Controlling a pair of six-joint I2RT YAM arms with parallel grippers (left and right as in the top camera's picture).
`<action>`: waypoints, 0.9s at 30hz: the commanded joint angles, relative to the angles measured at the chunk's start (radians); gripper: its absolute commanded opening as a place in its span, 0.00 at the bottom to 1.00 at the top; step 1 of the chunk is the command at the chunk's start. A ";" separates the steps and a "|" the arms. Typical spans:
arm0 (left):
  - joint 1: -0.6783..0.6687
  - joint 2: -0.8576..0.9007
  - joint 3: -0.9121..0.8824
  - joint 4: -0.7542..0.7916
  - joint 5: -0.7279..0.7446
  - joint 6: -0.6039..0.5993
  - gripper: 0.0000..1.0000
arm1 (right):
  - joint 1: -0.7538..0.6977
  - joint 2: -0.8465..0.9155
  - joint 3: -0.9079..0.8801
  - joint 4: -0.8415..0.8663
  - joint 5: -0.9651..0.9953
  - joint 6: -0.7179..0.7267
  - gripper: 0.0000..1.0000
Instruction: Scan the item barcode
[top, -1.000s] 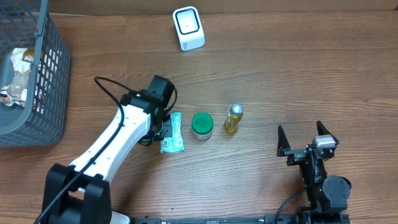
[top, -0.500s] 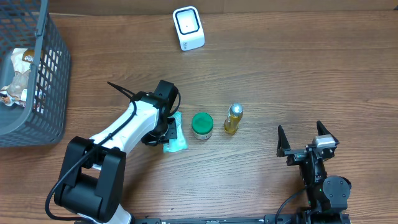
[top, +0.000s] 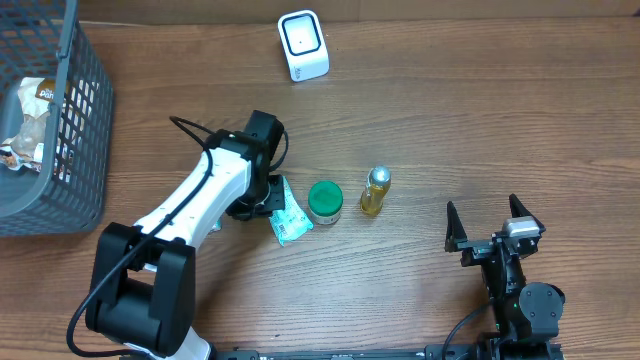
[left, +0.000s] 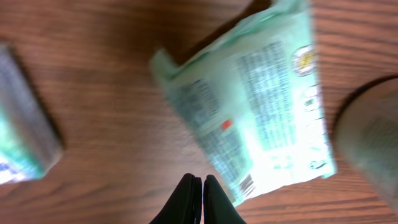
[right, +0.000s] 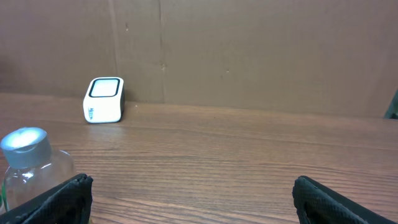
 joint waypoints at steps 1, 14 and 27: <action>0.011 0.013 0.012 -0.028 -0.023 0.008 0.08 | -0.002 -0.008 -0.010 0.003 0.008 0.000 1.00; -0.011 0.116 -0.014 0.136 0.108 -0.021 0.08 | -0.002 -0.008 -0.010 0.003 0.008 0.000 1.00; 0.035 0.046 0.240 -0.066 -0.058 0.050 0.07 | -0.002 -0.008 -0.010 0.003 0.008 0.000 1.00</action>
